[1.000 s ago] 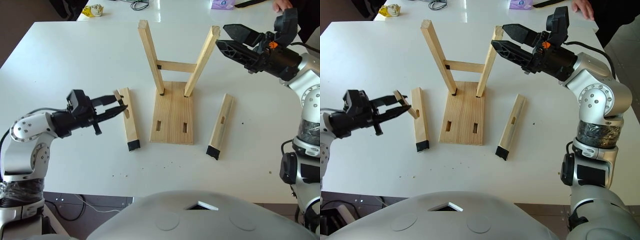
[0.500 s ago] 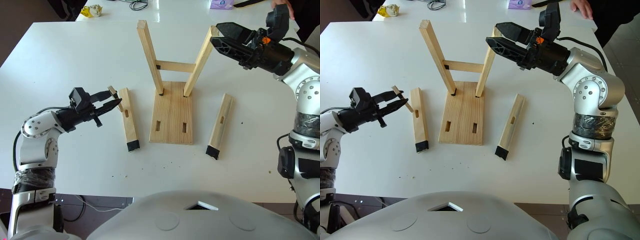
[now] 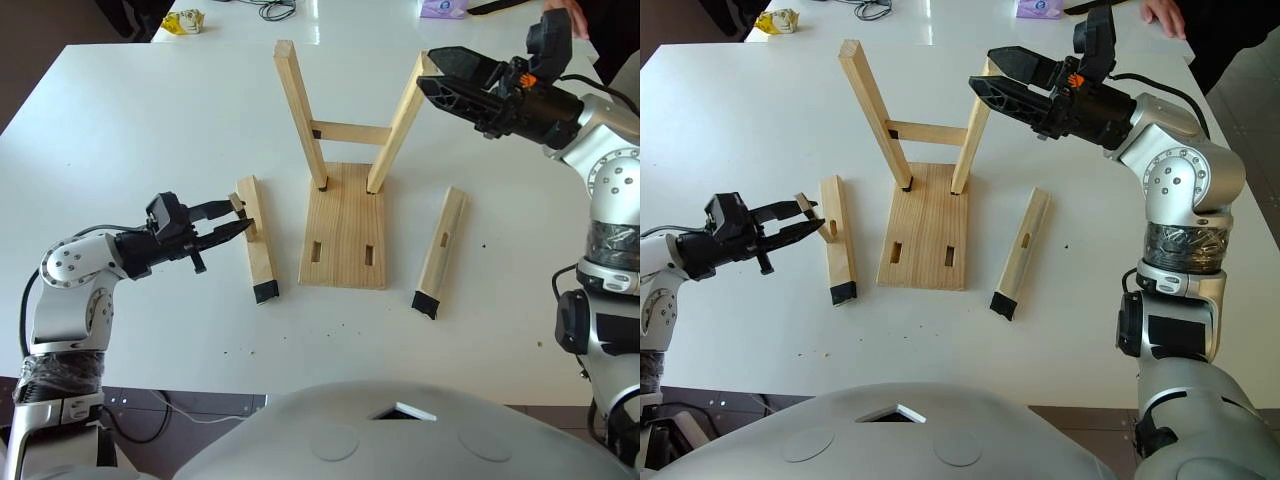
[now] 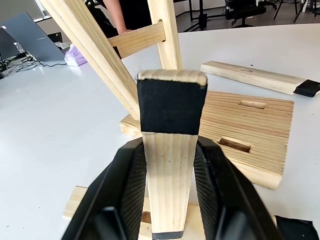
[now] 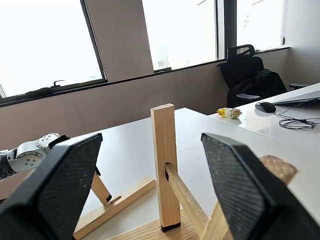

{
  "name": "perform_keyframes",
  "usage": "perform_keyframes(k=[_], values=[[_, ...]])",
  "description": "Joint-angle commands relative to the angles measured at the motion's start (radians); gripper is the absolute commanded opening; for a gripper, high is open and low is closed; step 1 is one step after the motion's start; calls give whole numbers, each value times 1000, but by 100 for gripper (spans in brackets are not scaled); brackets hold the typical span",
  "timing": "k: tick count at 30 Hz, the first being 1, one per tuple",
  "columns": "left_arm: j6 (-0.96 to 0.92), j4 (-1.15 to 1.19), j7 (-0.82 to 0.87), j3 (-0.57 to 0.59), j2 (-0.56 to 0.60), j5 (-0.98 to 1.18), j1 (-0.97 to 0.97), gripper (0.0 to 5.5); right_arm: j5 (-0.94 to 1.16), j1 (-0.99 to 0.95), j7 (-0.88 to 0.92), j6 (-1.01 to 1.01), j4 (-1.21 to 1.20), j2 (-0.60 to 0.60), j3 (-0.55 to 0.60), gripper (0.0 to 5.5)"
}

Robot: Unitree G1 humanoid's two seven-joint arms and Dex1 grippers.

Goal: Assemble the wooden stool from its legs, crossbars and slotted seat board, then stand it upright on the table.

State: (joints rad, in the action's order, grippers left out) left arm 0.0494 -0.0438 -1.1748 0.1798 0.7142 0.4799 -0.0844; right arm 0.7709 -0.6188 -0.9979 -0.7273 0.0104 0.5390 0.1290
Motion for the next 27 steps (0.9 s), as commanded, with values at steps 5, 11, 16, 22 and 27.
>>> perform_keyframes(k=[5,11,16,22,27], values=[[-9,-28,-18,-25,22,-9,39,131,-10,-8,-17,6,0,10,-3,365],[-16,-8,-36,-28,26,-8,72,131,-11,8,-12,7,-6,5,-4,365],[-2,13,-46,-40,24,-21,80,131,-9,8,-11,5,-6,0,-7,365],[13,32,-56,-73,11,-46,104,131,-8,0,-22,-7,3,10,-11,365],[25,59,-52,-86,5,-53,125,131,-7,-6,-35,-21,8,20,-18,365]])
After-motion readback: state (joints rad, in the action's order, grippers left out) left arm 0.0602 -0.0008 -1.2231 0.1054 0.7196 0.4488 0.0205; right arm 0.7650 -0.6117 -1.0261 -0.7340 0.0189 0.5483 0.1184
